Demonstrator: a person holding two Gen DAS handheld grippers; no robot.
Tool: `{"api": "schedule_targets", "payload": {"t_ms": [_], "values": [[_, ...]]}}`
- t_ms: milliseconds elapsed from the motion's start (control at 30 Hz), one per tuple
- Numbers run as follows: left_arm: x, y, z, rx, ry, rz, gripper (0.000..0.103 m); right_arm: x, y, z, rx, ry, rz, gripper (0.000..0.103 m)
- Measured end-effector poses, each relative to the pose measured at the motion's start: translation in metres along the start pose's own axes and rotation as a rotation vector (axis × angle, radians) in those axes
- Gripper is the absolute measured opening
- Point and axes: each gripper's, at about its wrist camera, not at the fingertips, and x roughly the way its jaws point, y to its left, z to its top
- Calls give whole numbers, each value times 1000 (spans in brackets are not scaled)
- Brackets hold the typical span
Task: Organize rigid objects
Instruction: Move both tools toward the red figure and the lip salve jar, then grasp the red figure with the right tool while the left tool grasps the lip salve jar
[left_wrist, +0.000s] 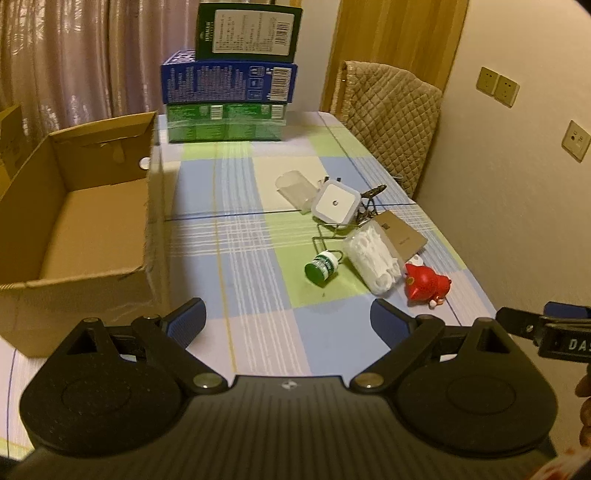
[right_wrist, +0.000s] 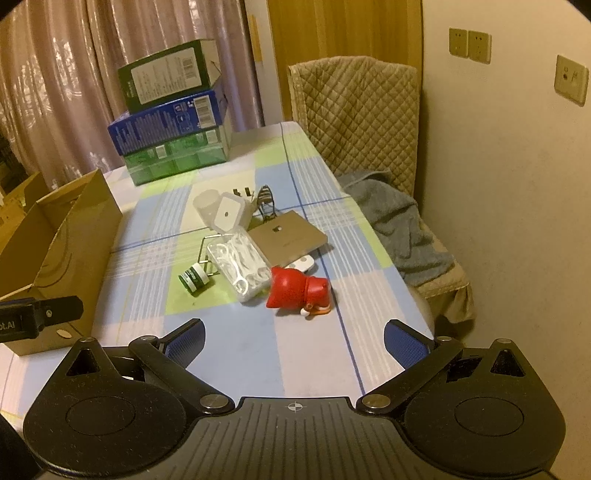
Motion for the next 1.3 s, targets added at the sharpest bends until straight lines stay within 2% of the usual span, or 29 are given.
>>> {"api": "schedule_targets", "payload": {"t_ms": [300,433,667,767,1100,1300], "values": [[30,-3,9,45,4,-42,94,27,-4,1,14,26,-8,100],[46,-3,7,72,-29,-76,94,41,-7,0,4,2,-17,100],[77,-8,8,158,-27,-68,94,75,-11,1,30,-21,11,99],[90,-8,9,176,-23,-64,94,88,-9,3,33,-42,16,90],[129,-10,15,205,0,-110,94,138,-9,9,53,-9,-8,80],[147,-8,16,229,20,-126,92,153,-9,10,38,13,-34,66]]}}
